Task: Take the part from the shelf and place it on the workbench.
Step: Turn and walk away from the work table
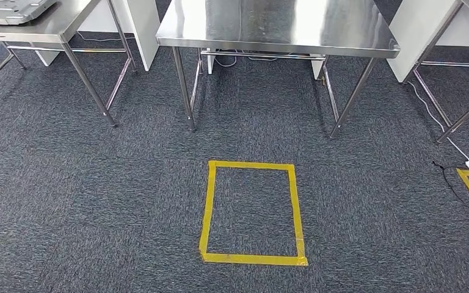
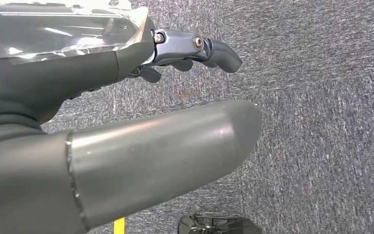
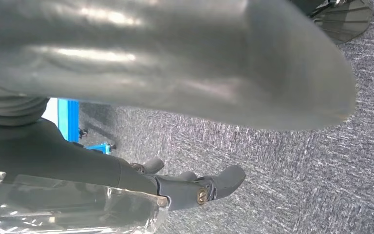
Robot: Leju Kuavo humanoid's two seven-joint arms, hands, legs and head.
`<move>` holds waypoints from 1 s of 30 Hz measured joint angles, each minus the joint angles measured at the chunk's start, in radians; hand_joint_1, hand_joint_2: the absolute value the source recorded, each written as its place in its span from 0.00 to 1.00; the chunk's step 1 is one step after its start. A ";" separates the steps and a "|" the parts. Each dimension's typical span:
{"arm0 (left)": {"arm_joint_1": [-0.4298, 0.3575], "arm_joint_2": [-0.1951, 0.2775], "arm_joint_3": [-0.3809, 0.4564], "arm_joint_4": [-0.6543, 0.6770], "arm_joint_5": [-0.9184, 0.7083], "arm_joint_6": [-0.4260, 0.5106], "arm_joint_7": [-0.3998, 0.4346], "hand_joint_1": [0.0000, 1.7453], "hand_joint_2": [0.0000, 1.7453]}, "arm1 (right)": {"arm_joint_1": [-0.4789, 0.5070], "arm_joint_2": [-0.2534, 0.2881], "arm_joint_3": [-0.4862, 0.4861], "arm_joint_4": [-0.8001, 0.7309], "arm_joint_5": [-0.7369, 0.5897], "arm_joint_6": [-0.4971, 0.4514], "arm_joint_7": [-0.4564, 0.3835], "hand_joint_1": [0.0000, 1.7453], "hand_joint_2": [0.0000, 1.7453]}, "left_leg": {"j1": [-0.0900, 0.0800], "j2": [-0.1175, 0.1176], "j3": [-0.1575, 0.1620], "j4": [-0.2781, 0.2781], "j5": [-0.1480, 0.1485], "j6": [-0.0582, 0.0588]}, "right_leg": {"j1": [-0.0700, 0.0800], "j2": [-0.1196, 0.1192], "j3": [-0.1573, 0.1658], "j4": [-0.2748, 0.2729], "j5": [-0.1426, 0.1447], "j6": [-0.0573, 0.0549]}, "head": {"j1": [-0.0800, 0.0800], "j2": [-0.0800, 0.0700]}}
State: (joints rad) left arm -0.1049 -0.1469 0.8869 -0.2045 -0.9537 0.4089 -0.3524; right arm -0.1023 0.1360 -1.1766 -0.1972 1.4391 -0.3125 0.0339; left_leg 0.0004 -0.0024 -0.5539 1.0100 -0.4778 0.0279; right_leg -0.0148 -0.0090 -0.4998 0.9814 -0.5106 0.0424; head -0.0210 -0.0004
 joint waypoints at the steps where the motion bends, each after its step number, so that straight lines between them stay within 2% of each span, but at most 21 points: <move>1: 0.000 0.000 0.000 0.000 -0.001 0.000 0.001 0.00 0.00 | 0.000 0.000 0.000 0.000 0.000 0.000 0.001 0.00 0.00 | 0.001 0.000 0.000 0.000 0.000 0.000 | 0.000 0.000 0.000 0.000 0.000 0.000 | 0.000 0.000; 9: 0.001 0.000 0.000 0.000 -0.001 0.000 0.004 0.00 0.00 | 0.000 0.000 0.004 0.000 0.017 0.008 -0.001 0.00 0.00 | 0.004 0.000 0.000 0.000 0.001 -0.002 | 0.002 0.000 -0.002 0.001 0.000 0.000 | 0.000 0.000; 12: 0.001 0.001 0.000 0.000 0.000 0.001 0.004 0.00 0.00 | -0.001 0.001 0.008 0.000 0.021 0.008 -0.003 0.00 0.00 | 0.002 -0.001 -0.004 0.002 0.001 0.006 | -0.006 -0.001 0.003 -0.004 0.006 0.008 | -0.001 0.000; 14: 0.002 0.000 0.000 0.000 0.002 0.002 0.004 0.00 0.00 | -0.001 0.000 0.015 0.000 0.026 0.009 -0.002 0.00 0.00 | 0.009 -0.001 -0.001 -0.014 0.013 0.015 | -0.006 -0.001 0.000 0.008 -0.004 0.010 | -0.001 0.000; 16: 0.003 -0.001 0.000 0.000 0.004 0.003 0.004 0.00 0.00 | -0.001 -0.001 0.020 0.000 0.029 0.010 -0.001 0.00 0.00 | 0.017 -0.003 0.001 -0.030 0.025 0.022 | -0.005 0.001 -0.040 0.086 -0.049 0.004 | 0.003 0.000; 18: 0.004 -0.001 0.001 0.000 0.006 0.003 0.003 0.00 0.00 | 0.000 -0.002 0.024 0.000 0.030 0.014 0.000 0.00 0.00 | 0.018 -0.008 -0.007 -0.031 0.029 0.020 | -0.008 0.003 -0.105 0.221 -0.107 0.001 | 0.007 0.000; 19: 0.006 -0.001 0.001 0.000 0.007 0.003 0.003 0.00 0.00 | 0.001 -0.002 0.025 0.000 0.031 0.016 0.001 0.00 0.00 | 0.019 -0.012 -0.010 -0.031 0.031 0.017 | -0.011 0.004 -0.127 0.268 -0.122 0.005 | 0.007 0.000; 20: 0.007 -0.002 0.001 0.000 0.008 0.003 0.003 0.00 0.00 | 0.001 -0.003 0.027 0.000 0.031 0.019 0.002 0.00 0.00 | 0.021 -0.018 -0.013 -0.030 0.033 0.013 | -0.014 0.004 -0.129 0.280 -0.120 0.015 | 0.006 0.000; 21: 0.009 -0.002 0.001 0.000 0.008 0.003 0.002 0.00 0.00 | 0.001 -0.004 0.028 0.000 0.031 0.021 0.003 0.00 0.00 | 0.025 -0.025 -0.015 -0.028 0.035 0.007 | -0.020 0.005 -0.111 0.248 -0.102 0.028 | 0.006 0.000; 23: 0.010 -0.002 0.001 0.000 0.008 0.004 0.001 0.00 0.00 | 0.001 -0.004 0.031 0.001 0.032 0.025 0.004 0.00 0.00 | 0.034 -0.043 -0.020 -0.019 0.036 -0.010 | -0.030 0.022 -0.038 0.111 -0.050 0.054 | 0.009 0.000; 24: 0.010 -0.002 0.001 0.000 0.008 0.006 0.000 0.00 0.00 | 0.001 -0.003 0.033 0.001 0.032 0.027 0.004 0.00 0.00 | 0.035 -0.051 -0.024 -0.013 0.035 -0.021 | -0.032 0.032 -0.011 0.056 -0.033 0.055 | 0.011 0.000; 25: 0.010 -0.001 0.001 0.000 0.008 0.008 -0.001 0.00 0.00 | 0.000 -0.002 0.034 0.002 0.032 0.028 0.004 0.00 0.00 | 0.035 -0.059 -0.028 -0.008 0.036 -0.030 | -0.032 0.040 0.002 0.027 -0.025 0.048 | 0.013 0.000; 26: 0.011 -0.001 0.002 0.000 0.008 0.013 -0.002 0.00 0.00 | 0.000 -0.002 0.035 0.002 0.033 0.030 0.004 0.00 0.00 | 0.033 -0.065 -0.031 -0.007 0.037 -0.037 | -0.028 0.043 0.001 0.023 -0.025 0.035 | 0.014 0.000; 28: 0.015 -0.001 0.002 0.000 0.005 0.023 -0.003 0.00 0.00 | 0.000 -0.003 0.039 0.003 0.033 0.031 0.006 0.00 0.00 | 0.036 -0.070 -0.034 -0.008 0.042 -0.045 | -0.027 0.031 -0.002 0.028 -0.020 0.011 | 0.011 0.000; 30: 0.020 -0.002 0.002 0.000 0.002 0.038 -0.005 0.00 0.00 | 0.000 -0.004 0.045 0.003 0.033 0.032 0.007 0.00 0.00 | 0.039 -0.046 -0.053 0.027 0.015 -0.047 | -0.026 0.018 -0.004 0.030 -0.014 -0.008 | 0.007 0.000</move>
State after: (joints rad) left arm -0.0853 -0.1494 0.8885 -0.2042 -0.9521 0.4473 -0.3573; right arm -0.1022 0.1324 -1.1316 -0.1946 1.4724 -0.2802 0.0404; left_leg 0.0397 -0.0480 -0.6065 1.0371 -0.4624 -0.0192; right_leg -0.0409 0.0093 -0.5034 1.0112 -0.5245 0.0342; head -0.0140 -0.0004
